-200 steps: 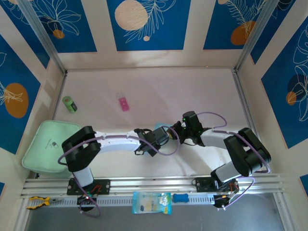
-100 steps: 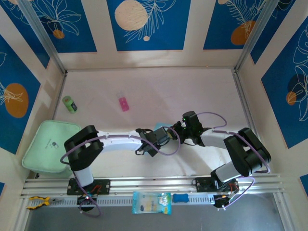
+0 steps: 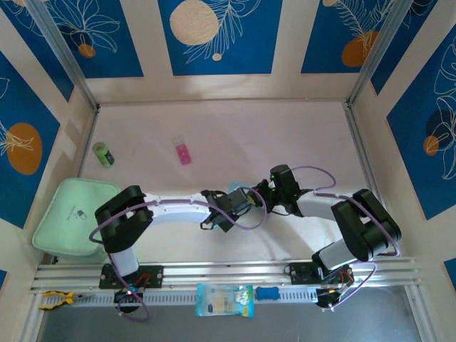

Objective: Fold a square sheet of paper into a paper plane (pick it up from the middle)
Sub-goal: Perform the fifth fold on the wing at the bottom-center of the table.

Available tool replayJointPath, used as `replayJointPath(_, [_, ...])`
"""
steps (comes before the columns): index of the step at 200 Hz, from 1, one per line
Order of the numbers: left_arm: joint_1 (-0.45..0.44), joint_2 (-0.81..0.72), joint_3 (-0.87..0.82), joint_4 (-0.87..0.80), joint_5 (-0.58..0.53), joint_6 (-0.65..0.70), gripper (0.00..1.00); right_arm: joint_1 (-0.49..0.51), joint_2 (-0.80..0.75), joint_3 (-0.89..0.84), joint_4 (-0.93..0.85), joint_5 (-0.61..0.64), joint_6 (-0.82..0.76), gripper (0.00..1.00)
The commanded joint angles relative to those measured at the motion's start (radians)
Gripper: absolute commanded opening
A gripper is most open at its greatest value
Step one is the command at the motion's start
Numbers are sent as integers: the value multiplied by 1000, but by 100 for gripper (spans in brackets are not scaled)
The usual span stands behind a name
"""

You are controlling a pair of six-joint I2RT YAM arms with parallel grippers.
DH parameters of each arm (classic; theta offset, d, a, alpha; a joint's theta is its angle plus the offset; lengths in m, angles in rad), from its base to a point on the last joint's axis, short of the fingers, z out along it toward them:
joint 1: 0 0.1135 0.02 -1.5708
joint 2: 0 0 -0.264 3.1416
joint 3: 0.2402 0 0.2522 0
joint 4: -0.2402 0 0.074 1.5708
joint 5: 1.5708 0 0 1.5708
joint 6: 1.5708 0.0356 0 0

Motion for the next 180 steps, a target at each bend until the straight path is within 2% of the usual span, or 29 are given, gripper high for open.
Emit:
replayJointPath(1, [-11, 2, 25, -35, -10, -26, 13, 10, -24, 2, -19, 16, 12, 7])
replayJointPath(65, [-12, -37, 29, -44, 24, -57, 21, 14, -31, -6, -24, 28, 15, 7])
replayJointPath(180, [-10, -7, 67, -105, 37, -94, 18, 19, -42, -7, -42, 41, 19, 7])
